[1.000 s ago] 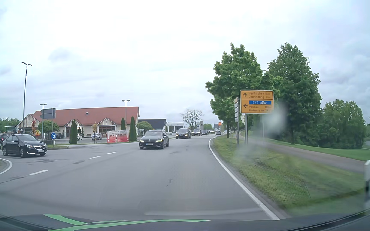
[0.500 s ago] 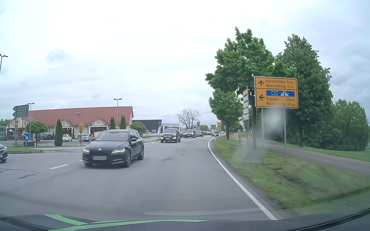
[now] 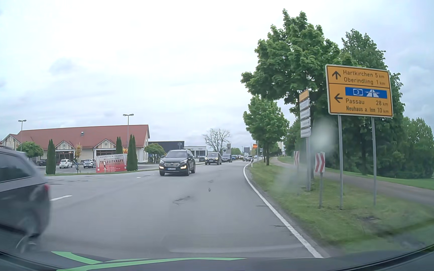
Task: Follow the waypoints while adhering to traffic rules and regulations
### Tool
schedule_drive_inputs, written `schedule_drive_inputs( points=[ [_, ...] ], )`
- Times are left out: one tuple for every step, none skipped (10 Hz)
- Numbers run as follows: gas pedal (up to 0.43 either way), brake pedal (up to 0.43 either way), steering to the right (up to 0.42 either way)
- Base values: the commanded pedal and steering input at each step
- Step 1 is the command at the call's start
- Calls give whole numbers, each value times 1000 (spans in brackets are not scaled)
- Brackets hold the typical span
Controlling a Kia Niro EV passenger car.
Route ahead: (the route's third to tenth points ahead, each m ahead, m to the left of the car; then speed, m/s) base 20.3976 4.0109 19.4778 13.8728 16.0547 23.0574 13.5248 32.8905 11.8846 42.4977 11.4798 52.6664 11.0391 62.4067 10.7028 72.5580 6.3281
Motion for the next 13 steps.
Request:
schedule_drive_inputs(
  points=[
    [0,268,21],
    [0,274,21],
    [0,274,21],
    [0,274,21],
    [0,274,21],
    [0,274,21],
    [0,274,21],
    [0,274,21],
    [0,274,21],
    [0,274,21],
    [0,274,21],
    [0,274,21],
    [0,274,21]
  ],
)
